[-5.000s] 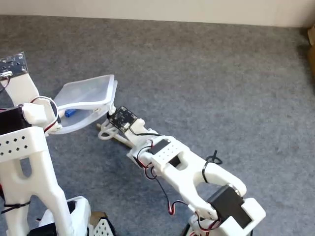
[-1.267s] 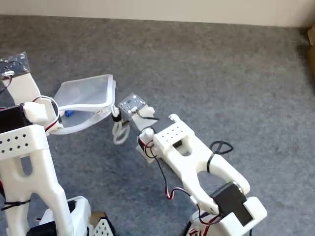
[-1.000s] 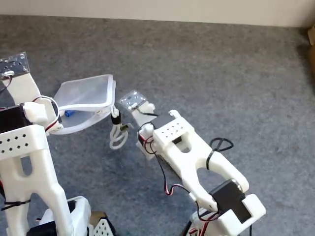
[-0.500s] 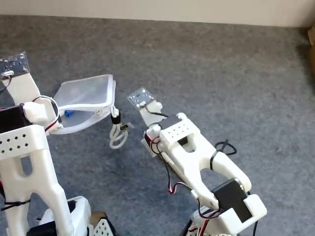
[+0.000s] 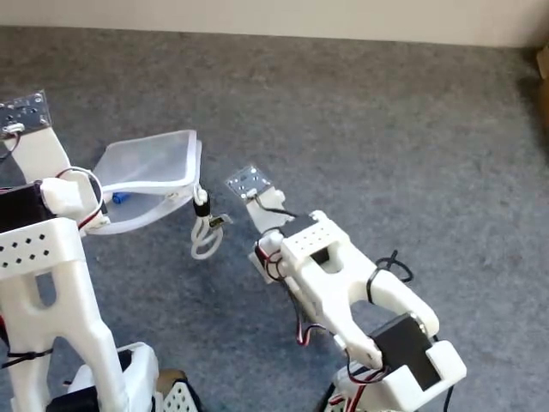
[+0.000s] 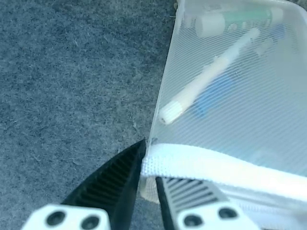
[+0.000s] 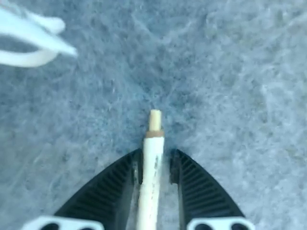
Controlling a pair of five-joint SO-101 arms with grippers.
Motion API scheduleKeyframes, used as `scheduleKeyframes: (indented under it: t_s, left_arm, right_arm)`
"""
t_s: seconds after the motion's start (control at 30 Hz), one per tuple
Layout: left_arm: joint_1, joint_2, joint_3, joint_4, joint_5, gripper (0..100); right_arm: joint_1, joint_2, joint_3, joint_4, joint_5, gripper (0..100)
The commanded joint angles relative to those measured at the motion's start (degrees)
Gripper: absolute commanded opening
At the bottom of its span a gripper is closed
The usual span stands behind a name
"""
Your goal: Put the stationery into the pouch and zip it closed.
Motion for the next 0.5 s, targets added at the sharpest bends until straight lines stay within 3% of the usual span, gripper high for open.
scheduleKeyframes:
  t_s: [0.0,0.17,0.27,0.47]
  left_arm:
    - [-0.75,0.4,-0.04,-0.7,0.62,1]
    - [-0.75,0.4,-0.04,-0.7,0.7,1]
    - [-0.92,0.31,0.31,-0.79,0.7,1]
    - [-0.84,0.22,1.36,-1.85,0.7,1]
  right_arm:
    - [-0.04,-0.66,1.27,-1.45,-0.26,8.4]
    - [-0.04,-0.84,1.71,-1.36,-0.18,7.4]
    - [-0.04,-1.19,1.71,-1.36,-0.18,0.0]
    - [-0.04,-1.36,1.71,-1.27,-0.18,0.4]
